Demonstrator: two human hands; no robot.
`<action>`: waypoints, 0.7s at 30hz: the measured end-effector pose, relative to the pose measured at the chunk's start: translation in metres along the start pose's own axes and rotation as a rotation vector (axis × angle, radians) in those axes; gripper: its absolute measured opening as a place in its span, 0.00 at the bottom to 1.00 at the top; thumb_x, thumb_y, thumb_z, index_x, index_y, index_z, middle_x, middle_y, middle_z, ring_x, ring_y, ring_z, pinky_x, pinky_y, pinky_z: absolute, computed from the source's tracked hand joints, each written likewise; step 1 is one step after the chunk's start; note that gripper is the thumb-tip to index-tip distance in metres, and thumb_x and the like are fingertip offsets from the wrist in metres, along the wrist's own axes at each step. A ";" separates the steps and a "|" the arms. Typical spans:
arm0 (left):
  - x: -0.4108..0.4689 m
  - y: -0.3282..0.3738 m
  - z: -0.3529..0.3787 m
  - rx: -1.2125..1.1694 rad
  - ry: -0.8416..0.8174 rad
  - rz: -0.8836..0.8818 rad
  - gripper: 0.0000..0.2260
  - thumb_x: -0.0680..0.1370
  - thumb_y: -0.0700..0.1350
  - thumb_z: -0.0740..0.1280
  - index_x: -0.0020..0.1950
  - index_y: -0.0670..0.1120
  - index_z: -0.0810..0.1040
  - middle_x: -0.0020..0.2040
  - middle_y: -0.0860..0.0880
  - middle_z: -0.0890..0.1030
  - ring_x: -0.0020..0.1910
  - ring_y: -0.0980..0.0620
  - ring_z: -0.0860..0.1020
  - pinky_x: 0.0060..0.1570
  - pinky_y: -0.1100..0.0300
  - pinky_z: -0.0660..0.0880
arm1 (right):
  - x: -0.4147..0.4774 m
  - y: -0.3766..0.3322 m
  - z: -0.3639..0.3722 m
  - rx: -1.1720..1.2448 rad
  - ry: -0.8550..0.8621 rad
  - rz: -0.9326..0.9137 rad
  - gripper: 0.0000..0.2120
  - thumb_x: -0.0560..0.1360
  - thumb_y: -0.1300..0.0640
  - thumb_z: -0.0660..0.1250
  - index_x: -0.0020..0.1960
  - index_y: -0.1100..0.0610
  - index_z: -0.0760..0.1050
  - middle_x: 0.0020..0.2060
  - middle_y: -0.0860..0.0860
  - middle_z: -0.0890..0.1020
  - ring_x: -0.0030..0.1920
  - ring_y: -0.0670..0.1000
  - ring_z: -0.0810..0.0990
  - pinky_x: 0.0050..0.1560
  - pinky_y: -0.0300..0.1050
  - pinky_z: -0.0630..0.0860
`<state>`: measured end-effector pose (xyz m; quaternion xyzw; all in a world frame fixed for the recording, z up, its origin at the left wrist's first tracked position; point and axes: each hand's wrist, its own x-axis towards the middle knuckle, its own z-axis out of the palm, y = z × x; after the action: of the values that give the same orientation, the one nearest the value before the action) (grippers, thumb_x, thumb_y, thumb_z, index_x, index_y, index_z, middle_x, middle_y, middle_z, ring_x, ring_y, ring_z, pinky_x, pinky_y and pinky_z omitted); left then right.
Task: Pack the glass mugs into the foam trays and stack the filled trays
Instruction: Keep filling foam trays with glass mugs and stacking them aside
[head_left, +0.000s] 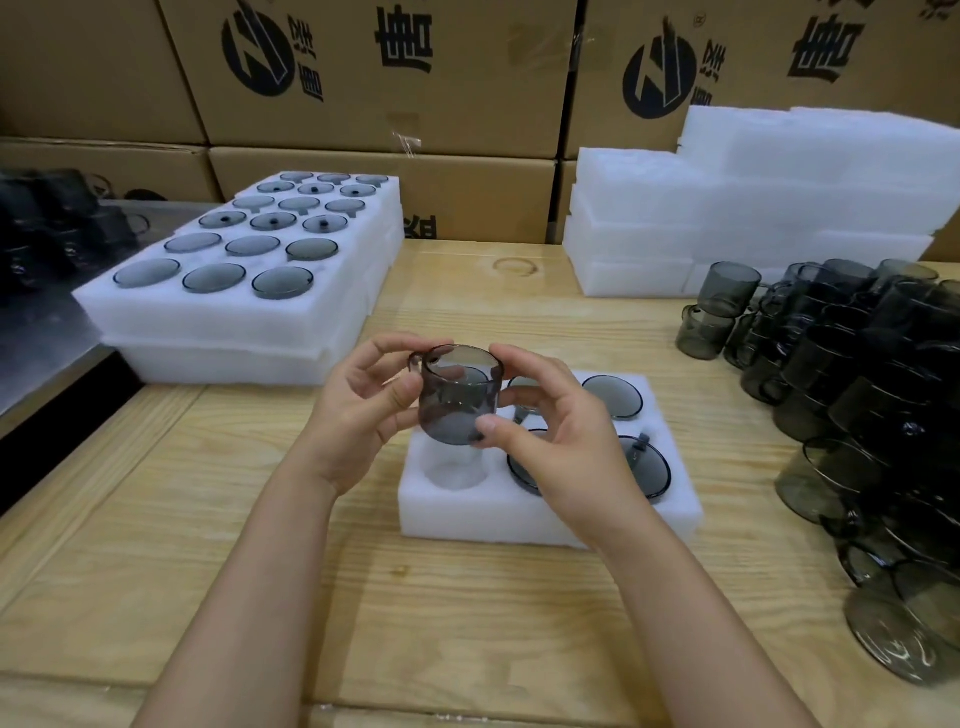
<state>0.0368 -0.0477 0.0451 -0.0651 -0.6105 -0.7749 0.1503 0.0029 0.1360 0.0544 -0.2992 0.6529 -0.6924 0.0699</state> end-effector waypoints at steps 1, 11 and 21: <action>0.000 0.000 0.001 0.010 -0.018 0.002 0.22 0.62 0.57 0.79 0.52 0.52 0.83 0.59 0.44 0.81 0.57 0.43 0.80 0.47 0.49 0.79 | 0.000 0.000 0.001 0.004 0.015 -0.015 0.22 0.71 0.66 0.71 0.57 0.43 0.75 0.55 0.45 0.74 0.53 0.45 0.77 0.43 0.40 0.80; 0.001 0.006 0.020 0.108 -0.181 -0.077 0.22 0.70 0.45 0.70 0.65 0.49 0.75 0.64 0.43 0.77 0.59 0.45 0.79 0.52 0.57 0.77 | -0.006 0.004 0.027 -0.310 0.152 -0.177 0.27 0.62 0.58 0.78 0.54 0.40 0.70 0.51 0.40 0.70 0.50 0.38 0.72 0.44 0.32 0.73; 0.004 0.004 0.019 0.186 -0.151 -0.072 0.25 0.68 0.37 0.58 0.65 0.44 0.74 0.58 0.44 0.82 0.57 0.46 0.80 0.56 0.59 0.75 | -0.006 0.000 0.016 -0.473 0.014 -0.061 0.29 0.64 0.47 0.76 0.61 0.36 0.68 0.50 0.33 0.75 0.54 0.36 0.69 0.50 0.25 0.64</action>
<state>0.0325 -0.0304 0.0547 -0.0872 -0.6912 -0.7128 0.0813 0.0158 0.1254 0.0516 -0.3218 0.7880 -0.5241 -0.0276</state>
